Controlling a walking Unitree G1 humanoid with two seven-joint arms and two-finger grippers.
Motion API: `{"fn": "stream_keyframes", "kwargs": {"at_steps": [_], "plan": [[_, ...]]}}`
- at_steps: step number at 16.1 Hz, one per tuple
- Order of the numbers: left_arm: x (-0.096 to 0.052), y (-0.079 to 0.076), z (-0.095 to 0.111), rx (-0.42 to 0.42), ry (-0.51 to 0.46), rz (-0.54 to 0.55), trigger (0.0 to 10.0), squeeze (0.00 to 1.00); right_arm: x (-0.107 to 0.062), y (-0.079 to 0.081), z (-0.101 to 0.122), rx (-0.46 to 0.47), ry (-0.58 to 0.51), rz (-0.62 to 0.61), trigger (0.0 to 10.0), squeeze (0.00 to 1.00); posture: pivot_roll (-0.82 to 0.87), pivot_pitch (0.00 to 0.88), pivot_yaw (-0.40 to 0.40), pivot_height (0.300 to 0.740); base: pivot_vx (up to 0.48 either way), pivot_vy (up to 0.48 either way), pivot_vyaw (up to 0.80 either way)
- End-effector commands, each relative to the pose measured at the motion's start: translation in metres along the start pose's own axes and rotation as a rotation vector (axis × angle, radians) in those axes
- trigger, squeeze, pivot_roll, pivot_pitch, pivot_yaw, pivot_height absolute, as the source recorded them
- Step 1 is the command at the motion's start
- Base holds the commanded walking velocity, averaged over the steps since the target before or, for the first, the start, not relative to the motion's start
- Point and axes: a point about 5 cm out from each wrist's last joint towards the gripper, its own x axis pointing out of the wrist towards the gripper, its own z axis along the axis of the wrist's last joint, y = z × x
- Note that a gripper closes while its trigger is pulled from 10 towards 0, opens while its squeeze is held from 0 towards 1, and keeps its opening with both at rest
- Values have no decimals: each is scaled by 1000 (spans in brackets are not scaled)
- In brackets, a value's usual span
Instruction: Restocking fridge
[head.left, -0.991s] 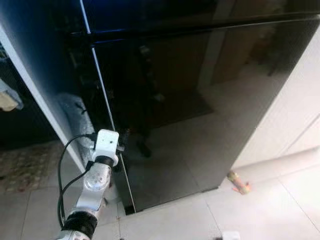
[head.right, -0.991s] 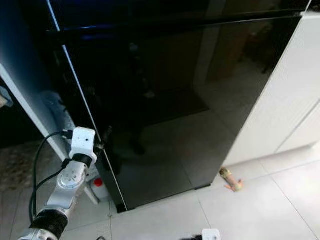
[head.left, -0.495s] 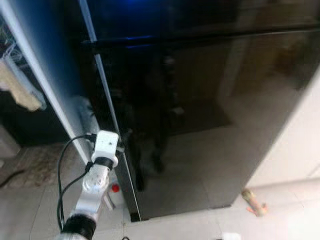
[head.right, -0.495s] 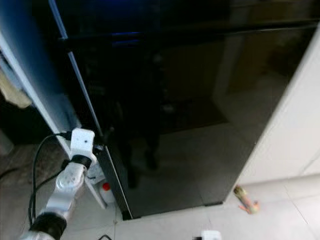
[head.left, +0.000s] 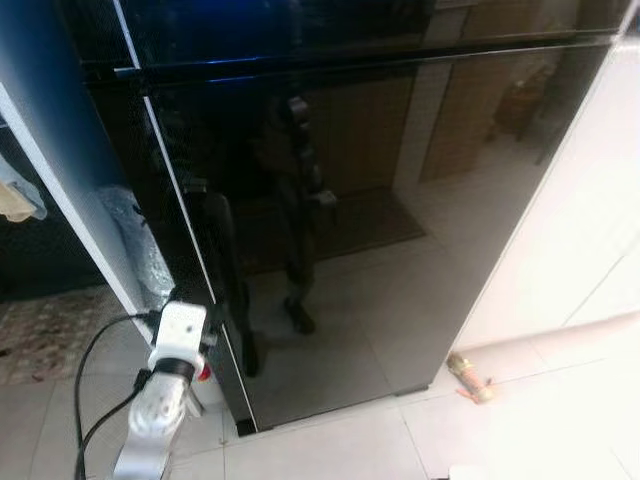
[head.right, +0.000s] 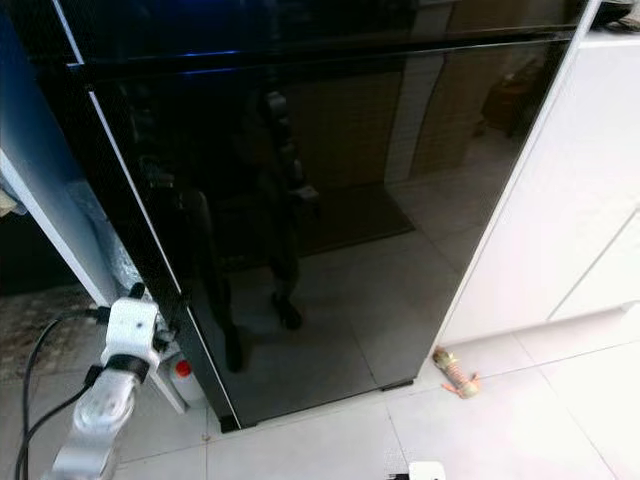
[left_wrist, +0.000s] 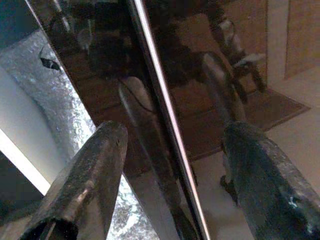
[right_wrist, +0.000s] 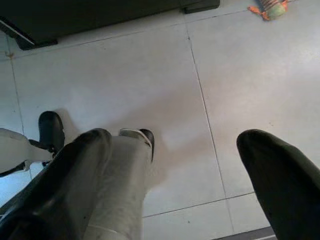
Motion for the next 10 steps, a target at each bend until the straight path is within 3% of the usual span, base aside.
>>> {"fn": "stream_keyframes", "kwargs": {"at_steps": [1,3,5,6,8,10], "plan": [[-2,2,5,32,-20,-25,10000,0,0,2,-2,-4,16,9,10000,0,-87,0,11,740,0,0,0],[-18,5,-10,48,52,-37,10000,0,0,2,-2,-4,15,9,10000,0,-87,0,11,740,0,0,0],[-22,8,-32,51,204,-46,10000,0,0,2,-2,-8,16,10,10000,0,-77,0,6,740,0,0,0],[-26,10,-50,30,323,-51,10000,0,0,2,-2,-13,17,12,10000,0,-81,0,8,740,0,0,0],[-29,18,-69,-29,468,5,10000,0,0,2,-2,-11,15,10,10000,0,-86,0,11,740,0,0,0],[-29,18,-72,-41,491,6,10000,0,0,2,-1,-11,15,9,10000,0,-86,0,11,740,0,0,0]]}}
